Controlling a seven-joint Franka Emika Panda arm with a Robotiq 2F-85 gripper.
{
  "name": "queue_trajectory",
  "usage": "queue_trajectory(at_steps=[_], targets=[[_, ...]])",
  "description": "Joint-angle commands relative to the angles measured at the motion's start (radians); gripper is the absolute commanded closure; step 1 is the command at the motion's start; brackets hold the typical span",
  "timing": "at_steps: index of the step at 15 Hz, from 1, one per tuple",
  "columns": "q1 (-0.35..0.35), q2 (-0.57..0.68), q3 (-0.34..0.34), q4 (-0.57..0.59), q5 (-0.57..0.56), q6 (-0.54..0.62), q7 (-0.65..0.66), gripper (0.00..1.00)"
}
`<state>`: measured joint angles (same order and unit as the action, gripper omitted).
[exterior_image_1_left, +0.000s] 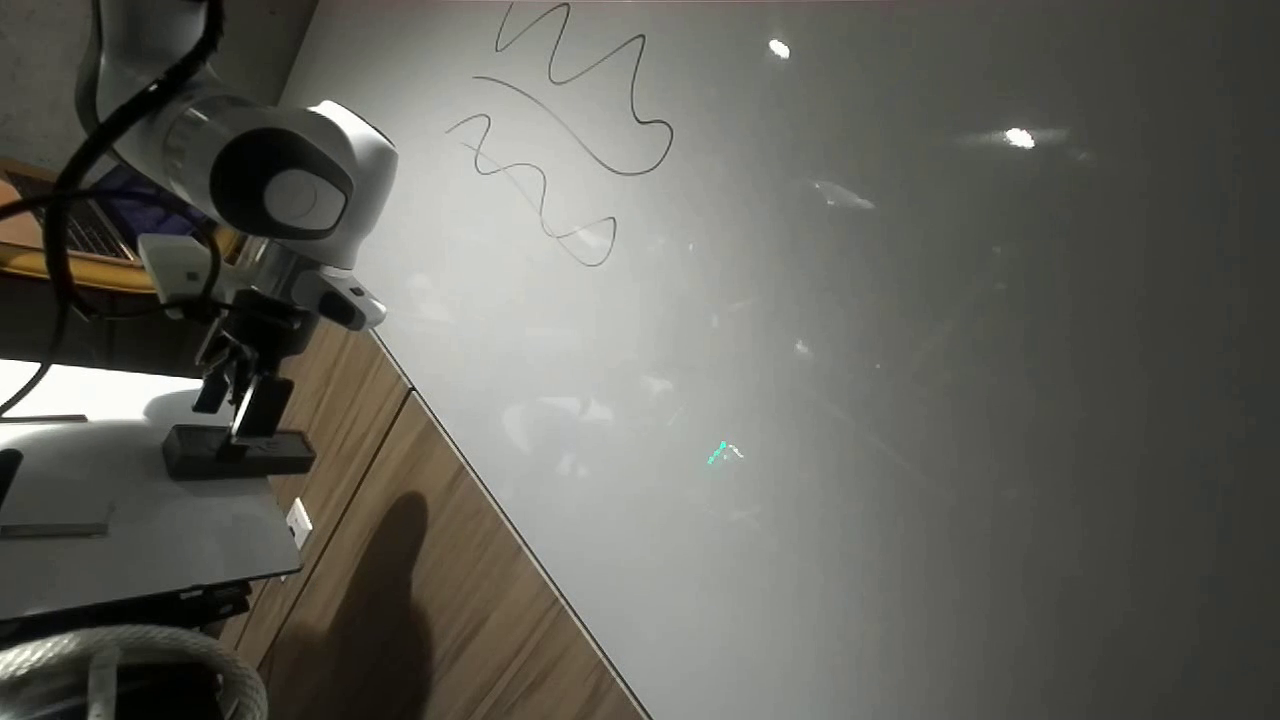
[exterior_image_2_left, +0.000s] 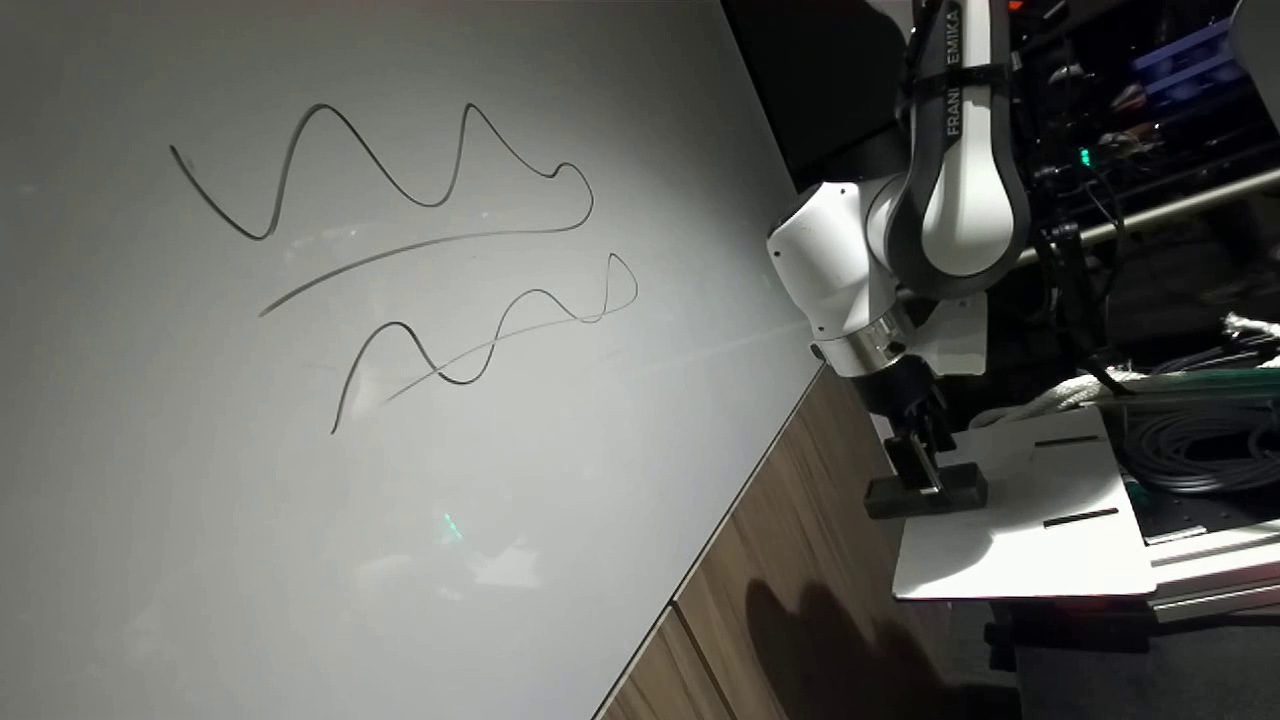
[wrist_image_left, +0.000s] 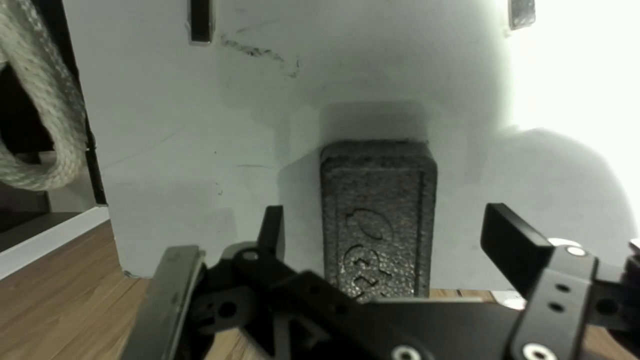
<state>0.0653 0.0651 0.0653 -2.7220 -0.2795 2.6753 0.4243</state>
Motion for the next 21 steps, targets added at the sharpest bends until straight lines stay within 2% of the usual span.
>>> queue_trajectory(at_steps=[1, 14, 15, 16, 21], targets=[[-0.001, -0.006, -0.026, -0.008, 0.0, 0.05, -0.024, 0.0], [0.006, 0.029, -0.049, -0.006, -0.013, 0.1, -0.022, 0.0], [0.007, 0.03, -0.05, -0.006, -0.013, 0.099, -0.022, 0.25], [0.009, 0.032, -0.05, -0.005, -0.015, 0.099, -0.02, 0.28], [0.012, 0.027, -0.051, -0.006, -0.017, 0.092, -0.017, 0.66]])
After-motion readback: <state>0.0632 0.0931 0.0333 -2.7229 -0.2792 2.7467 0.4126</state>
